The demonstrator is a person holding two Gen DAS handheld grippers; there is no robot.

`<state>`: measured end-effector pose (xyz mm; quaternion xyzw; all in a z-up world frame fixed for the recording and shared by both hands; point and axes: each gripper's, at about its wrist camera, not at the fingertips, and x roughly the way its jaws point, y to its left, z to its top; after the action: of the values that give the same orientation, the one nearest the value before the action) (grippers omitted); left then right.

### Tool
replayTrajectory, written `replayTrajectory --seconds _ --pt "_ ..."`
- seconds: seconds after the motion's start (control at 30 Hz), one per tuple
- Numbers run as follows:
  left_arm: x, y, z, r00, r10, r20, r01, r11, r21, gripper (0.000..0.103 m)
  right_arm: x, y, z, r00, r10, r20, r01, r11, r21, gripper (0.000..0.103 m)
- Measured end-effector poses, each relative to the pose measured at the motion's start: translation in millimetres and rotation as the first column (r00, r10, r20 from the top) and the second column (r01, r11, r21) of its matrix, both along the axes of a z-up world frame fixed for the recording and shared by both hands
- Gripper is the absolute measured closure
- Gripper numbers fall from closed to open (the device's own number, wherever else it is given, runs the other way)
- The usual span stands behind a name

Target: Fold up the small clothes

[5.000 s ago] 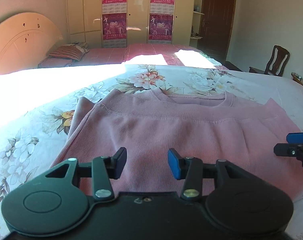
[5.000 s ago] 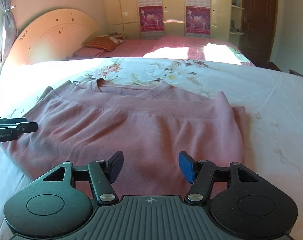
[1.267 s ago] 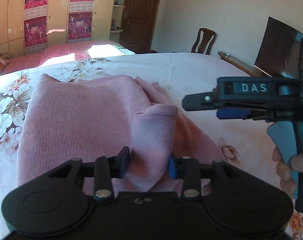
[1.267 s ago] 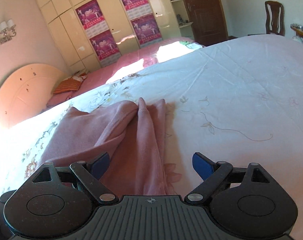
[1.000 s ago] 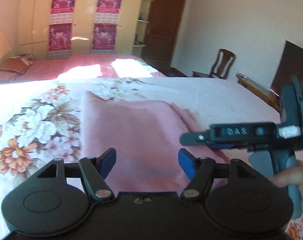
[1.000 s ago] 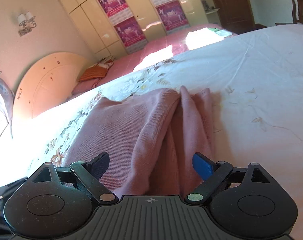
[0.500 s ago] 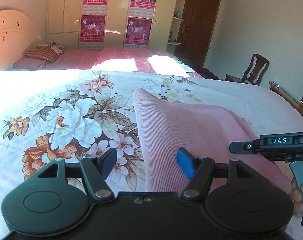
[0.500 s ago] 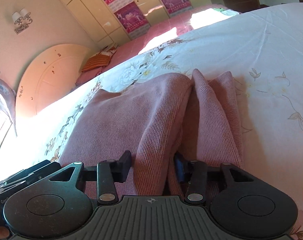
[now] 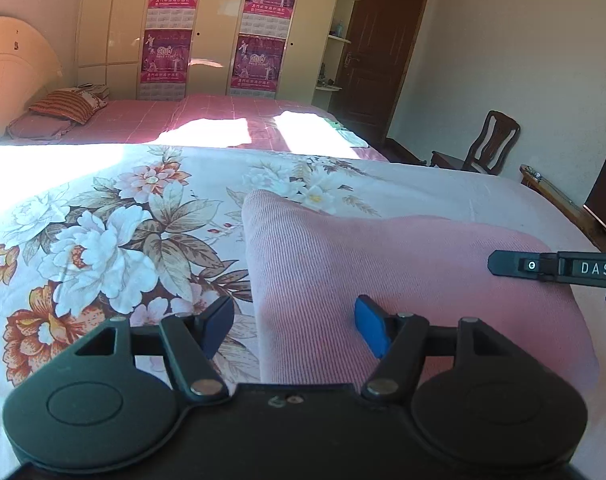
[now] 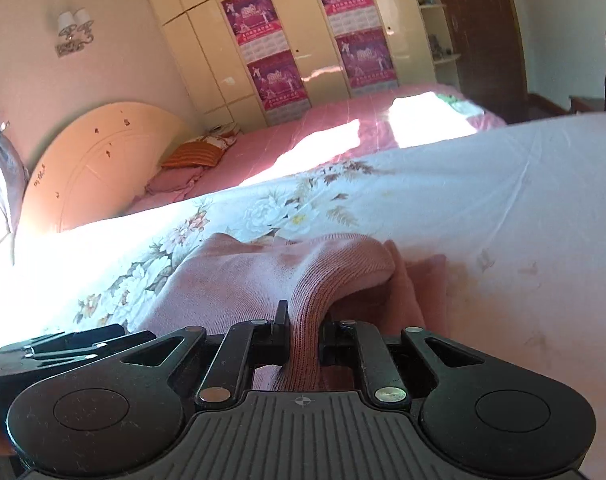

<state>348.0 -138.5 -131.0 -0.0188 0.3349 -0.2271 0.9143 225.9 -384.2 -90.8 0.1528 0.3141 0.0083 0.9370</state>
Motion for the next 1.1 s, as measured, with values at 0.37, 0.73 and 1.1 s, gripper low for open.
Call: replayTrajectory --seconds 0.37,0.73,1.1 --pt "-12.8 -17.8 -21.1 0.996 -0.049 -0.070 0.052 0.998 0.038 0.034 -27.3 -10.9 -38.5 0.983 -0.108 -0.146 0.112 0.993 0.021 0.077" --pt "-13.3 -17.9 -22.5 0.995 -0.043 -0.091 0.044 0.999 0.014 0.034 -75.4 8.0 -36.3 0.973 -0.055 -0.223 0.064 0.997 0.036 0.065" --pt "-14.6 -16.6 -18.0 0.989 -0.036 -0.146 0.034 0.999 -0.020 0.035 -78.1 19.2 -45.1 0.962 -0.045 -0.268 -0.009 0.980 -0.197 0.092"
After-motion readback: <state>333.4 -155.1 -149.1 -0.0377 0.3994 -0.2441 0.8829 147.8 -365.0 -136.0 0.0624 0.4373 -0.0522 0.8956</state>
